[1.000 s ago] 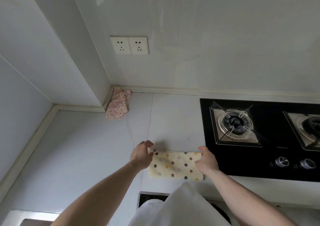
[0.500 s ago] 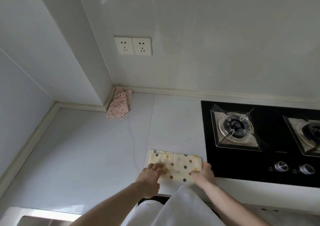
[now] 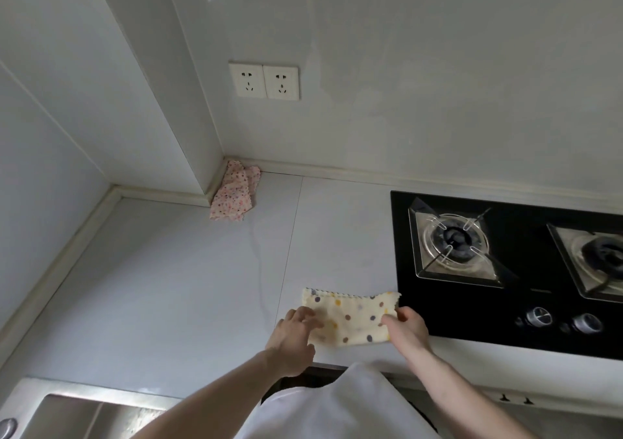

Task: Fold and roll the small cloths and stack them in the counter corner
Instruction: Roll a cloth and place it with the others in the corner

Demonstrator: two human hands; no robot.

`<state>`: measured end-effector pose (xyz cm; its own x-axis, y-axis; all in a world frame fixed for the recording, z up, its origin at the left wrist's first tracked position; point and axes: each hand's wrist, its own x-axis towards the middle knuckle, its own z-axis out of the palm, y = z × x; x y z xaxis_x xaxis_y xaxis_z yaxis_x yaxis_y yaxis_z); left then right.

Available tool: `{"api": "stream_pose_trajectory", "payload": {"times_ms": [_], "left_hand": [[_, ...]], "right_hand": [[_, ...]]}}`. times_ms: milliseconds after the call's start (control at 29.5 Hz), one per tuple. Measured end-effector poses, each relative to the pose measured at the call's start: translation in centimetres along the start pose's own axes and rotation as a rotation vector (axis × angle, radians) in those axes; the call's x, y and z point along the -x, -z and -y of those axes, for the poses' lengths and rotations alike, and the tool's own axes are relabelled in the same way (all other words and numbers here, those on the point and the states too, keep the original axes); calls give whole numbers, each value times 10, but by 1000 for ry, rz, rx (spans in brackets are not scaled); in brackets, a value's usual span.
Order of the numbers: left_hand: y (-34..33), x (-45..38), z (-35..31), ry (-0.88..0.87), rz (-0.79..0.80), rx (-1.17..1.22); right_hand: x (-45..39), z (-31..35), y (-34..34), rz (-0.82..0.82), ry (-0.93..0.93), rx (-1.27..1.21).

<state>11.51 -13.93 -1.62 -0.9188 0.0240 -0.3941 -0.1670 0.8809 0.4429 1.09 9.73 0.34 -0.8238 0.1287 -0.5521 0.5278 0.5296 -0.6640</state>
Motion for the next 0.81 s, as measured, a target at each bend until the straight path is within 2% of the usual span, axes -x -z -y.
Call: {"api": "stream_pose_trajectory", "payload": {"times_ms": [271,474,609,711,812], "left_hand": [[-2,8,5,34,60,81],[9,16,15,86,-80,188],[17,17,24,151,-135,204],[24,13,25,201,-155,227],[29,0,19,211,-143,238]], "right_hand": [[25,27,-30,185,177,95],[34,41,-66,289,283,247],[31,38,-84,424,266,247],[32,33,-83,435,266,210],[32,22,-69,378,250,159]]}}
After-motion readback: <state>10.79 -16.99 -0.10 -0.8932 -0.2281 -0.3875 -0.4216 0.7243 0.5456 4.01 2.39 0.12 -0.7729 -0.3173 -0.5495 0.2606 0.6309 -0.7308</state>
